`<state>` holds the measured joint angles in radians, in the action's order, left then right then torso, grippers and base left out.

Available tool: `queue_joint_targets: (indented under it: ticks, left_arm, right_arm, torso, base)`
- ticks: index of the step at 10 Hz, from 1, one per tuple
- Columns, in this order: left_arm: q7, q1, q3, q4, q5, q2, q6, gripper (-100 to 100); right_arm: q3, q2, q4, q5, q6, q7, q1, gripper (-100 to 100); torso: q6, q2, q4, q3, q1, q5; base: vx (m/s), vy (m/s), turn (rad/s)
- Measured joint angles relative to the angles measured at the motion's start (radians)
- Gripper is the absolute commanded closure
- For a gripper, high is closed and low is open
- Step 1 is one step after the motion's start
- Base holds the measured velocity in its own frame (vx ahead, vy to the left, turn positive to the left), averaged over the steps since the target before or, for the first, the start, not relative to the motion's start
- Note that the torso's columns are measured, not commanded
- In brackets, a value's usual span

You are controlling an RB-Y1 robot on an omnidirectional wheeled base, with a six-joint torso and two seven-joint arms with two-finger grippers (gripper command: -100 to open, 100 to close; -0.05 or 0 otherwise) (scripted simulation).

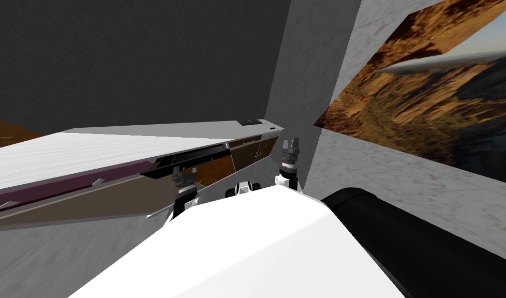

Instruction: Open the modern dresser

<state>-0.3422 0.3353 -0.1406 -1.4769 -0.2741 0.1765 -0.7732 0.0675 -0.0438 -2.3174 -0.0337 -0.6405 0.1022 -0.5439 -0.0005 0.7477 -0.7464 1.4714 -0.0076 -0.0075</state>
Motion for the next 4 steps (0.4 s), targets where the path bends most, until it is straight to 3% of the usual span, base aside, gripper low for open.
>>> queue_joint_targets:
  ticks: [4]
  left_arm:
    - [0.001,0.007,0.003,0.011,0.0,-0.002,0.01,0]
  right_arm:
    - [0.0,0.0,0.0,0.0,0.0,0.0,0.0,0]
  torso:
    - [0.0,-0.008,0.006,0.004,0.006,0.005]
  base:
    - [0.0,0.0,0.0]
